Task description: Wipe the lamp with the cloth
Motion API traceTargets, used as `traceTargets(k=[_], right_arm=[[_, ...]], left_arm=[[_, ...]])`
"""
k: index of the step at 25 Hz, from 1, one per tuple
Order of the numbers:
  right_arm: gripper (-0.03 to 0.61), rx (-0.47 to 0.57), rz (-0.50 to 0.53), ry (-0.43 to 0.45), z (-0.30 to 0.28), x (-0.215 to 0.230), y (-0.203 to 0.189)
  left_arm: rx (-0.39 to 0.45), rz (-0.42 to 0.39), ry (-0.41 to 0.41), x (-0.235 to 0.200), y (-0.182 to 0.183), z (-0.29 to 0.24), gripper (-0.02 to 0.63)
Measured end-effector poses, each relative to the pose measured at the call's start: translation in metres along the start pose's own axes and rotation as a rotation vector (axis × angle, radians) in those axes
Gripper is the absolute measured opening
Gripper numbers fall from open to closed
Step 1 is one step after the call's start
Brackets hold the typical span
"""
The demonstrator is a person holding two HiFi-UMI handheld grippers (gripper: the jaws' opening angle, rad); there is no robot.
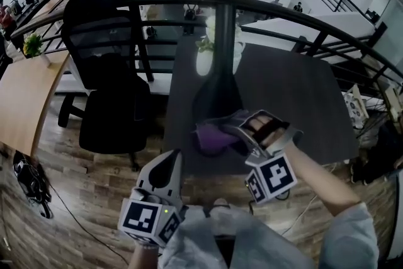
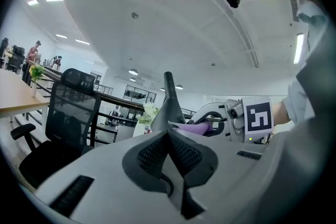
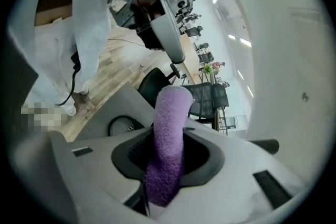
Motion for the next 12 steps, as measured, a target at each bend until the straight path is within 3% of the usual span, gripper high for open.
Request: traceTargets(k=[2, 5, 9, 12], right_arm=[[0.121, 0.038, -0.104, 0.003, 0.008, 0.004, -0.006], [0.121, 0.132, -0.354, -0.025, 0.021, 0.027, -0.02], [0.121, 0.31, -0.772, -0.173, 0.034, 0.092, -0.053], [0.121, 0.402, -1.03, -0.28, 0.041, 0.141, -0.086]], left_arm=[[-0.037, -0.004, 0.007, 0.004, -0.001, -0.001, 0.012], [-0.057, -0.005, 0.02, 0.006, 0.0, -0.003, 0.012], [-0.001, -0.015, 0.022, 0.011, 0.007, -0.007, 0.012], [-0.027, -0.02, 0.04, 0.012, 0.007, -0.006, 0.011]])
Point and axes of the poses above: the fingertips, and each gripper's own axes: z backward along the fingers, x to its right, y out of its top, the point moved 1 cm from there along z, backward along the fingers, and after that the axes turned 12 degrees about -x, right-handed, at the moved point
